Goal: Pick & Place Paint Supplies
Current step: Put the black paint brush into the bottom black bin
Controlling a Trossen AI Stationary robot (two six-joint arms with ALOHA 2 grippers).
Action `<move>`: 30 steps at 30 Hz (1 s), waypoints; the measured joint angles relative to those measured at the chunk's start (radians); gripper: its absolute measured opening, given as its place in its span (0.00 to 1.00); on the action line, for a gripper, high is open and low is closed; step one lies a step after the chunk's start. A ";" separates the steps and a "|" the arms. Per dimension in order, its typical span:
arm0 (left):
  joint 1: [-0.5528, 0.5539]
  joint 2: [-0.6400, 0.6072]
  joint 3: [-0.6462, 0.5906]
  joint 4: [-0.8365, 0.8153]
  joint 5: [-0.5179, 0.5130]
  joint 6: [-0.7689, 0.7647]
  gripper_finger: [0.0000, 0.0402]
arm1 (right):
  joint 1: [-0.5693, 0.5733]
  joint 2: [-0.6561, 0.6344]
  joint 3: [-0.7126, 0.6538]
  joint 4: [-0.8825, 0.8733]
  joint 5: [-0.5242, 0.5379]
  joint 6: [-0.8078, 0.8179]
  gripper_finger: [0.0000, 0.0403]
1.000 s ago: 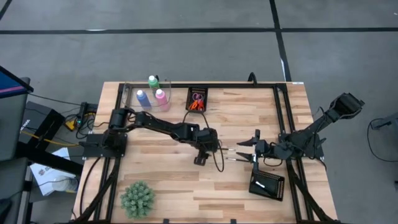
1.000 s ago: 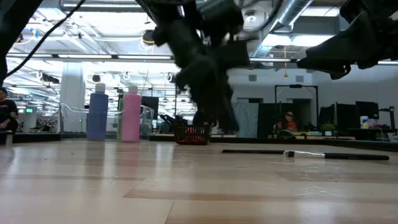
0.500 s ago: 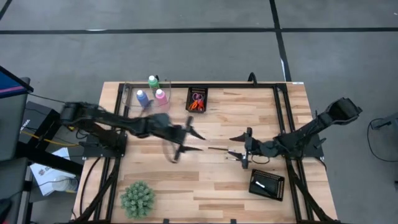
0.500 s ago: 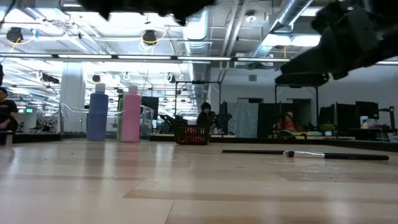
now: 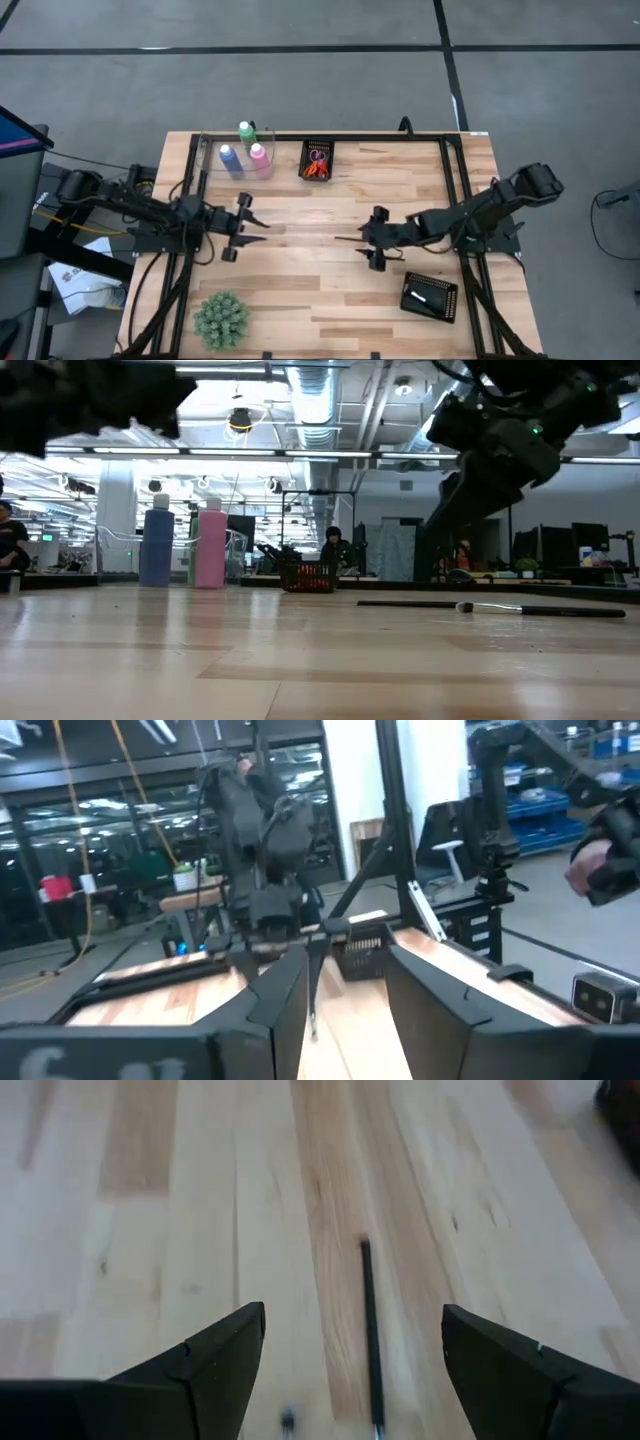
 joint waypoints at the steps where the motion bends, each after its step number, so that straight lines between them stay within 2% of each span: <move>1: 0.000 -0.015 -0.024 0.009 -0.006 -0.001 0.31 | -0.009 0.000 0.025 -0.061 -0.020 0.002 0.71; 6: 0.004 -0.051 -0.063 0.003 -0.020 -0.004 0.29 | -0.058 0.046 0.130 -0.295 -0.091 0.020 0.71; 10: 0.001 -0.039 -0.063 0.004 -0.020 0.005 0.29 | -0.086 0.120 0.183 -0.388 -0.137 0.020 0.71; 24: 0.002 -0.027 -0.063 -0.015 -0.029 0.005 0.29 | -0.090 0.326 0.279 -0.494 -0.144 -0.006 0.70; 27: 0.002 -0.027 -0.063 -0.016 -0.029 0.005 0.29 | -0.080 0.347 0.297 -0.513 -0.140 -0.006 0.66; 30: 0.002 -0.027 -0.063 -0.017 -0.029 0.005 0.28 | -0.071 0.354 0.311 -0.527 -0.141 -0.007 0.55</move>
